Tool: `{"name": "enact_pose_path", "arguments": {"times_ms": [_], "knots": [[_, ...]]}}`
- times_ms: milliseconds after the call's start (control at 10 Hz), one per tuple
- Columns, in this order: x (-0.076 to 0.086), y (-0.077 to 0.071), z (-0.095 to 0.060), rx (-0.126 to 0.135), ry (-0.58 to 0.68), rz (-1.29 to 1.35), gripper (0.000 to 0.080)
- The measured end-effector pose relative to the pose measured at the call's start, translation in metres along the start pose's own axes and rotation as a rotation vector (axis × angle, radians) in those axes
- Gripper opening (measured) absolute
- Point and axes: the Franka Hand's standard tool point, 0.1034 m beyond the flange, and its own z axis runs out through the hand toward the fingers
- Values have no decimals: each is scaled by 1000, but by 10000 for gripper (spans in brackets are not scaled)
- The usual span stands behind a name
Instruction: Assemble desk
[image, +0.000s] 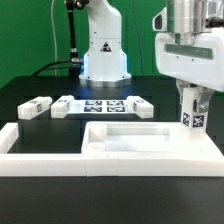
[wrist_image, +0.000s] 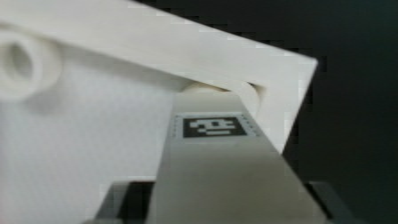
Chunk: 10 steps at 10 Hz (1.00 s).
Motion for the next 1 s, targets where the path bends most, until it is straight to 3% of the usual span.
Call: {"name": "enact_pose_path", "arguments": {"times_ms": [100, 200, 300, 400, 500, 600, 700, 800, 900, 1000], "knots": [[-6, -1, 0, 19, 7, 167, 290], [-7, 0, 0, 78, -17, 392, 291], [-6, 1, 0, 112, -40, 487, 291], [-6, 2, -1, 107, -38, 463, 353], [-7, 2, 0, 108, -36, 428, 353], [-8, 2, 0, 108, -36, 422, 536], [-15, -4, -1, 107, -10, 180, 536], [-14, -8, 0, 117, 6, -75, 629], [-14, -5, -1, 100, 14, -317, 643], [-14, -5, 0, 100, 13, -346, 643]]}}
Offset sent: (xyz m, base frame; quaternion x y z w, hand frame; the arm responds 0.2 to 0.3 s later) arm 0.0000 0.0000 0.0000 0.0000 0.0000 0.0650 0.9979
